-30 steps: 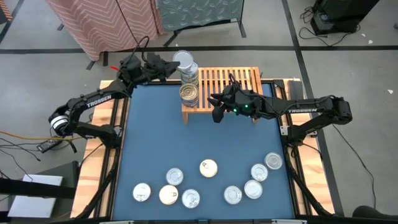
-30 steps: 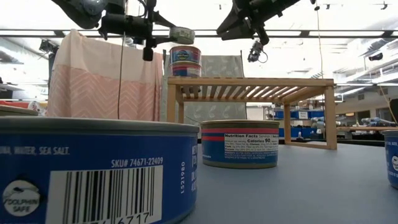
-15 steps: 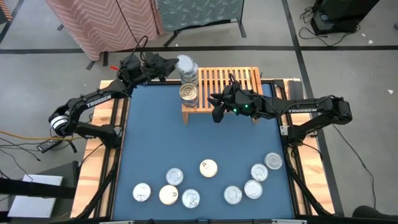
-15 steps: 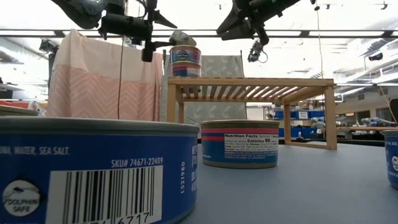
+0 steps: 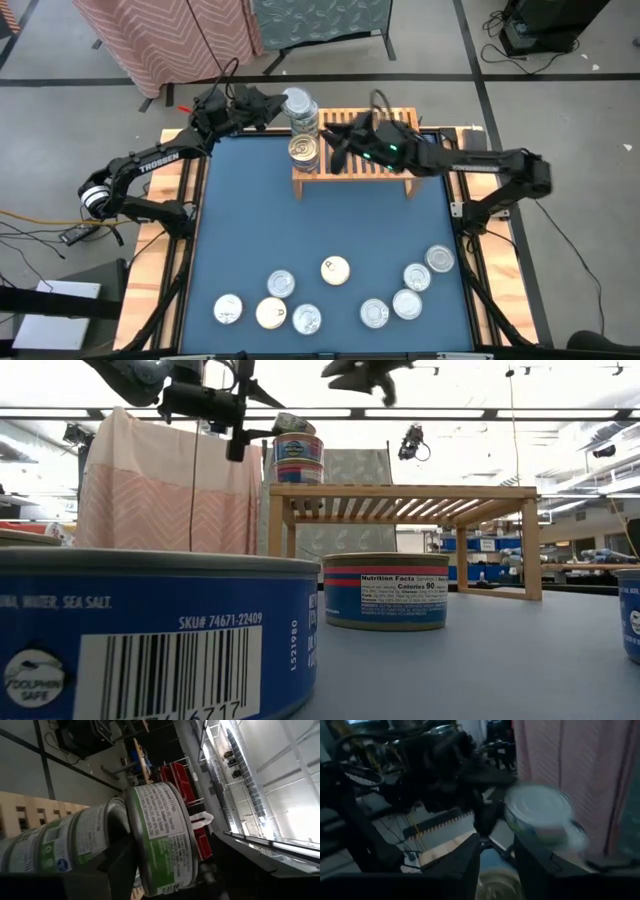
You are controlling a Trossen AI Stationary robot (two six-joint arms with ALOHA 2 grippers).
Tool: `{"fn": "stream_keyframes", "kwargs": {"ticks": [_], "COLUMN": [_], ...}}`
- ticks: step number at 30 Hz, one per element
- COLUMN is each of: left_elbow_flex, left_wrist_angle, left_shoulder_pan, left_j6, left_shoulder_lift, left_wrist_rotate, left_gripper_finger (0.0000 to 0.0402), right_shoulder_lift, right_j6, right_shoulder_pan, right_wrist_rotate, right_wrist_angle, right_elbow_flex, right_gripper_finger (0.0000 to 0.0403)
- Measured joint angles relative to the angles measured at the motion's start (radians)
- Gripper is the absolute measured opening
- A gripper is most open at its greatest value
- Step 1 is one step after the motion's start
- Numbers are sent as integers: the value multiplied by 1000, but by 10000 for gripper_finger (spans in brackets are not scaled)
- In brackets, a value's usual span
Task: Stack canned seafood by type on shelf
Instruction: Stack the green tuna can on top of the other green tuna cans on the shelf
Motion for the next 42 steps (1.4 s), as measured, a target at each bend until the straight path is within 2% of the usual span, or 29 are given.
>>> {"fn": "stream_keyframes", "kwargs": {"ticks": [9,15,27,42], "left_elbow_flex": [0,0,0,0], "left_wrist_angle": [-12,-5,5,4], "left_shoulder_pan": [0,0,0,-12], "left_j6": [28,29,29,31], "left_shoulder_lift": [0,0,0,0], "left_wrist_rotate": [-26,-27,-18,-53], "left_gripper_finger": [248,248,248,248], "right_shoulder_lift": [225,323,341,341], "right_j6": [-253,-332,-353,-353], "right_shoulder_pan": [-26,-54,-117,-120], "right_wrist_rotate": [21,21,21,-32], "right_wrist_angle": [-285,-483,-521,-521], "right_elbow_flex": [428,607,640,640], "right_gripper_finger": [123,123,123,123]}}
